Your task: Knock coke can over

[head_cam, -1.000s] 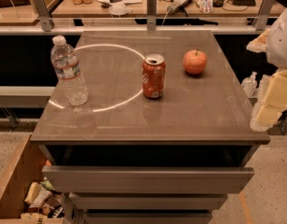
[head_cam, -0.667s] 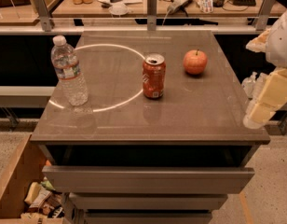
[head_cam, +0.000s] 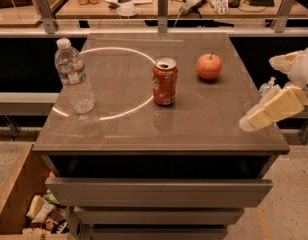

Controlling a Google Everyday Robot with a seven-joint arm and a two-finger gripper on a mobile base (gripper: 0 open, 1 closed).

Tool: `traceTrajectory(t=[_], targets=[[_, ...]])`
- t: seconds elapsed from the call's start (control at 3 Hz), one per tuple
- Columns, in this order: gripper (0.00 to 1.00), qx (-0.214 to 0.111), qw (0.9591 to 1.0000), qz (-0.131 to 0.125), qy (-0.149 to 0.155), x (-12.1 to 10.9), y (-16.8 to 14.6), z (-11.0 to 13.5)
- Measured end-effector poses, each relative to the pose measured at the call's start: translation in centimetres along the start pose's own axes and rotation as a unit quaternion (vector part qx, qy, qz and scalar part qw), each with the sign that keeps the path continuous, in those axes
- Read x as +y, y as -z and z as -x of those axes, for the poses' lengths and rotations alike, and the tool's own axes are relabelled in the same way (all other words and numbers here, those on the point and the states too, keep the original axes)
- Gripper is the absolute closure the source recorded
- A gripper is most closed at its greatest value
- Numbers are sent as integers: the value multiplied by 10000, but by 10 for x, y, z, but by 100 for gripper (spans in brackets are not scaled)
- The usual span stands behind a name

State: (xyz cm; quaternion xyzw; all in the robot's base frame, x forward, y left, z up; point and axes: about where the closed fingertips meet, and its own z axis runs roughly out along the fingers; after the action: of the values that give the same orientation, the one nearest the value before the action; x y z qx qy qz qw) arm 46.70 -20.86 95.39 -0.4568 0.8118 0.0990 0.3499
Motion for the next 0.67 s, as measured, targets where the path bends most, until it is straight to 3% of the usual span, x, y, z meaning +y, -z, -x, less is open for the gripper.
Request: traceTrajectory(t=[0.33, 0.67], targets=[[0, -977, 9951, -90, -146, 6, -23, 15], [0, -1510, 9879, -334, -91, 14, -47, 44]])
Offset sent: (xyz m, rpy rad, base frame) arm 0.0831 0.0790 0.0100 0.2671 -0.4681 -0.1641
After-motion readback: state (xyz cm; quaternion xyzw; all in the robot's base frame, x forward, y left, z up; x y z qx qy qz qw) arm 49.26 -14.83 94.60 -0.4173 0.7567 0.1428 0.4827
